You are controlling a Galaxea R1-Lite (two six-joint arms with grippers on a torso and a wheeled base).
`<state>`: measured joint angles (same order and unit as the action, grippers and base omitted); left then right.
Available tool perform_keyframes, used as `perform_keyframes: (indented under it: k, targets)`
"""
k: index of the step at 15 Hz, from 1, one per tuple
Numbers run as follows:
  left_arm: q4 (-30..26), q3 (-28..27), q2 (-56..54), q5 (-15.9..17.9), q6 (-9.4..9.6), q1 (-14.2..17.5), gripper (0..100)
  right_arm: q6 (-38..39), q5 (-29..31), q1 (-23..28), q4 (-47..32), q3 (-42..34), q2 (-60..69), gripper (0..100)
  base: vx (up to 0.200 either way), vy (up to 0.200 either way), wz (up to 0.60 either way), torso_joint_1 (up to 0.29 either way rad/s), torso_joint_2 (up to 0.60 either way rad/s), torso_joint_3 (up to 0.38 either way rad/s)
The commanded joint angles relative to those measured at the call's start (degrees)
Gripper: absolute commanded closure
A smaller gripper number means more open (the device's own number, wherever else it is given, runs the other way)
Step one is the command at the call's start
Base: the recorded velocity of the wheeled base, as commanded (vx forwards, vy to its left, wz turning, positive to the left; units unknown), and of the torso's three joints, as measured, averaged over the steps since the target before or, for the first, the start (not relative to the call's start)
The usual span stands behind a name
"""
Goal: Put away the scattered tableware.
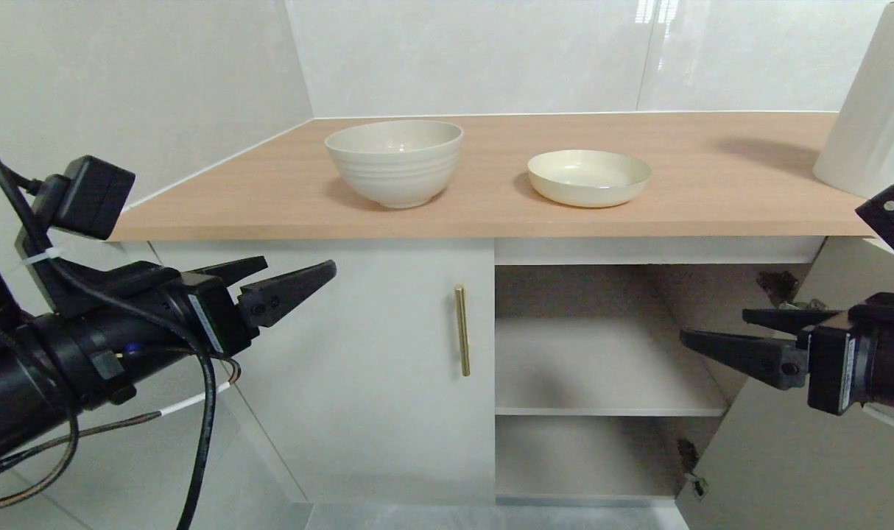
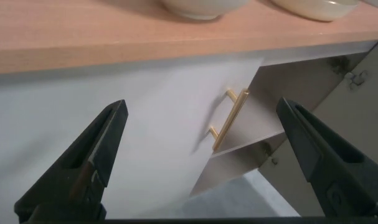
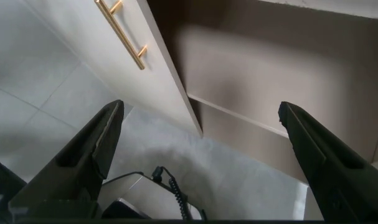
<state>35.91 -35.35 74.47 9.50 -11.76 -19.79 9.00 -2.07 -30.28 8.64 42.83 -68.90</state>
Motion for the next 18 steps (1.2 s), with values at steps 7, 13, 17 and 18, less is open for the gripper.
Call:
perform_keyframes:
  k: [7, 13, 17, 18]
  targets:
    - [0.0, 0.1, 0.3, 0.1, -0.01, 0.0, 0, -0.2, 0.0, 0.0, 1.8, -1.1, 0.2, 0, 0.0, 0.0, 0.0, 0.023, -0.1, -0.098]
    - [-0.1, 0.2, 0.4, 1.1, -0.01, 0.0, 0, -0.2, 0.1, 0.0, 1.8, -1.1, 0.0, 0, 0.0, 0.0, 0.0, 0.127, -0.45, -0.308]
    - [-0.1, 0.3, 0.6, 1.1, -0.01, 0.0, 0, -0.2, 0.0, 0.0, 1.8, -1.1, -0.3, 0, 0.0, 0.0, 0.0, 0.165, -0.47, -0.3]
    - [0.0, 0.3, 0.6, 1.1, -0.01, 0.0, 0, -0.2, 0.1, 0.0, 1.8, -1.1, -0.3, 0, 0.0, 0.0, 0.0, 0.188, -0.49, -0.3]
